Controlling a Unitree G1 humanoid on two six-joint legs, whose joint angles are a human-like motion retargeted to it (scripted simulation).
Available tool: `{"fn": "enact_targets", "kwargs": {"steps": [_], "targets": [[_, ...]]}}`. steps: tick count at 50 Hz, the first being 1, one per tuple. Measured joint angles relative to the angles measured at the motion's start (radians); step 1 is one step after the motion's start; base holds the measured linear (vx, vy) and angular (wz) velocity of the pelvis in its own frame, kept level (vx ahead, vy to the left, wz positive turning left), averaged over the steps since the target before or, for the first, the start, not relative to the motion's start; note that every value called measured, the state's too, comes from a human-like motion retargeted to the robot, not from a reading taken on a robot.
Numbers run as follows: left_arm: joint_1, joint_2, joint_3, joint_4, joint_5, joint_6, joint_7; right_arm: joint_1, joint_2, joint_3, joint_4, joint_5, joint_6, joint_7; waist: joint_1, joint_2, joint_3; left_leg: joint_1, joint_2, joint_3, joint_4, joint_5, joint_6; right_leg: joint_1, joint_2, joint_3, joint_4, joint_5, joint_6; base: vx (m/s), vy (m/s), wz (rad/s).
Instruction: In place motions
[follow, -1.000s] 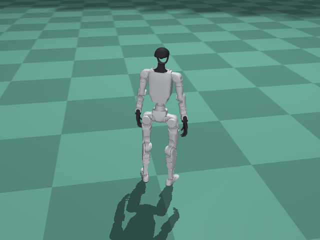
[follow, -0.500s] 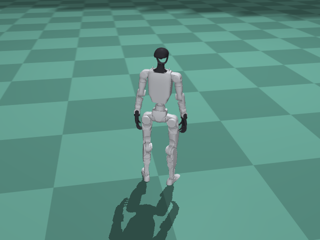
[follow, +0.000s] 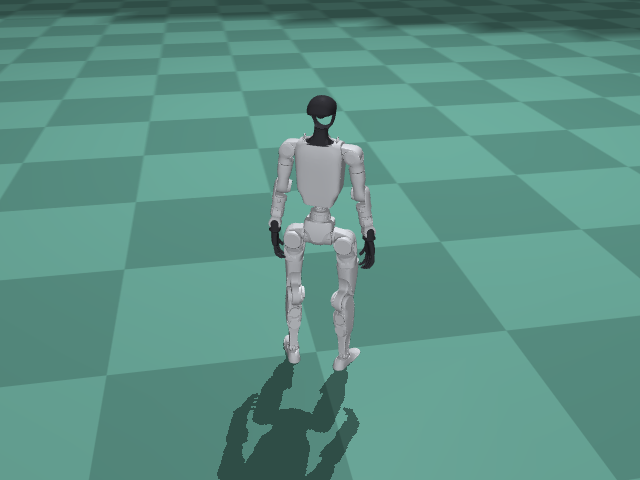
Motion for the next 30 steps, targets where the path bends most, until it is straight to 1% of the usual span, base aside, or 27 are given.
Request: {"fn": "enact_targets", "kwargs": {"steps": [5, 20, 30], "targets": [[0.004, -0.001, 0.001, 0.004, -0.002, -0.003, 0.008, 0.004, 0.003, 0.001, -0.003, 0.015, -0.01, -0.028, -0.002, 0.003, 0.0, 0.0, -0.001, -0.001, 0.001, 0.0, 0.001, 0.0, -0.001, -0.001, 0.0, 0.0, 0.0, 0.0, 0.0, 0.0], [0.005, -0.007, -0.004, -0.001, 0.001, -0.002, 0.002, -0.004, 0.006, 0.009, -0.028, 0.0, -0.007, 0.022, 0.007, 0.008, 0.003, -0.004, -0.004, -0.006, 0.006, -0.001, 0.003, 0.001, -0.006, -0.004, 0.002, 0.001, 0.001, 0.0, 0.0, 0.0], [0.007, -0.009, -0.003, 0.003, 0.005, -0.001, -0.003, -0.004, 0.01, 0.013, -0.033, -0.003, -0.008, 0.027, 0.009, 0.009, 0.003, -0.005, -0.005, -0.008, 0.006, 0.0, 0.003, 0.002, -0.007, -0.006, 0.001, 0.001, 0.002, 0.0, 0.0, 0.0]]}}
